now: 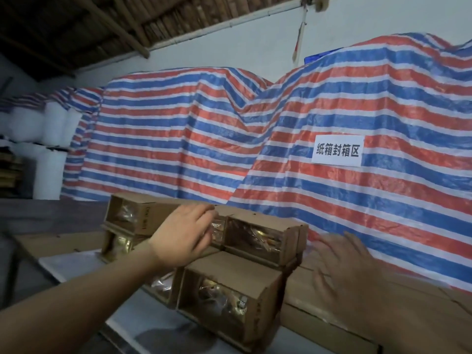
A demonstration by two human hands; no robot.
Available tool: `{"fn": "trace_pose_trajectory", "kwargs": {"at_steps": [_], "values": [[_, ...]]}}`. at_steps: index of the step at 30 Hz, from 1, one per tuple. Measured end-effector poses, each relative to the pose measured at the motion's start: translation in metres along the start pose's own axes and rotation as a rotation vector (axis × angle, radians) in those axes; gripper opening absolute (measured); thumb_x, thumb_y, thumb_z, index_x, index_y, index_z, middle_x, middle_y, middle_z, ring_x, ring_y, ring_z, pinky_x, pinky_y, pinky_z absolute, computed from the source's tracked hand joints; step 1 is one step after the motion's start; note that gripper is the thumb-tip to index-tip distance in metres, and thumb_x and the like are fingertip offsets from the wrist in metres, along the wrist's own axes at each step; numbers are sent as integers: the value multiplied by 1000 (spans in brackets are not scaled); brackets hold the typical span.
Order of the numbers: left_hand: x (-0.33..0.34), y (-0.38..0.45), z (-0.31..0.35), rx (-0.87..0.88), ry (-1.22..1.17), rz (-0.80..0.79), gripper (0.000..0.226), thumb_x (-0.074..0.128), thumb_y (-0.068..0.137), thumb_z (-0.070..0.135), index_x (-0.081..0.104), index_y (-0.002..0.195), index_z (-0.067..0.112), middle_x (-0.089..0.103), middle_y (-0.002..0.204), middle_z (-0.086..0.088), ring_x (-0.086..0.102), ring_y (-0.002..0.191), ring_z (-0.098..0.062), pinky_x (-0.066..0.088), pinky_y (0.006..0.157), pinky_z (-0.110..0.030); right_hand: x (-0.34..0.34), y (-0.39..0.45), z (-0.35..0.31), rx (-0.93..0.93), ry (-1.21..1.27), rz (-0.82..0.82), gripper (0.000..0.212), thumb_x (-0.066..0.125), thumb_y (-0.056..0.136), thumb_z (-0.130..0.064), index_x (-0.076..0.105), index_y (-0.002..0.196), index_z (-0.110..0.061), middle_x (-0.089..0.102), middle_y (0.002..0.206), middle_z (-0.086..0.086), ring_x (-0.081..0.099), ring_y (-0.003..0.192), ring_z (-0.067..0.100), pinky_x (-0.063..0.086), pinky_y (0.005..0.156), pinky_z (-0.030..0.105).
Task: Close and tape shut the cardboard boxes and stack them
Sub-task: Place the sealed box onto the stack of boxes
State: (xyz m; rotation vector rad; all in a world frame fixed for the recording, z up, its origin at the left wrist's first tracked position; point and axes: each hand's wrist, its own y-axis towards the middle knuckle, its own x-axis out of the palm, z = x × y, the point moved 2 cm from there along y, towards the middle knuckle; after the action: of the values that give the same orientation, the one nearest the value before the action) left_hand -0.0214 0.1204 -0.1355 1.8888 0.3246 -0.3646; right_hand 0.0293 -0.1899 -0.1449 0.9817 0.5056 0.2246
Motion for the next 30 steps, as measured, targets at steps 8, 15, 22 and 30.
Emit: {"fn": "trace_pose_trajectory", "kwargs": {"at_steps": [8,15,22,30], "values": [[23,-16,-115,-144,327,-85,50,73,78,27,57,125,17,60,127,-8,58,115,-25,46,100,-42,60,147,-99,-285,36,-47,39,67,83,-30,66,117,-10,67,118,8,63,112,25,43,109,48],[68,-32,-201,-383,526,-321,78,65,85,28,22,151,24,29,157,-2,26,144,-22,17,118,-41,132,210,-153,-377,79,-52,47,59,88,-30,58,129,-6,61,129,13,57,120,30,38,112,50],[103,-41,-240,-409,417,-414,60,61,90,25,36,143,30,44,146,5,38,137,-16,26,114,-38,209,244,-211,-174,414,-259,63,52,95,-49,37,147,-16,44,149,3,38,140,23,22,120,42],[77,0,-238,-341,238,-326,24,69,85,27,56,105,27,65,100,8,64,92,-13,49,85,-27,228,272,-241,270,713,-417,35,61,89,-49,45,112,-29,51,107,-6,53,110,22,44,100,44]]}}
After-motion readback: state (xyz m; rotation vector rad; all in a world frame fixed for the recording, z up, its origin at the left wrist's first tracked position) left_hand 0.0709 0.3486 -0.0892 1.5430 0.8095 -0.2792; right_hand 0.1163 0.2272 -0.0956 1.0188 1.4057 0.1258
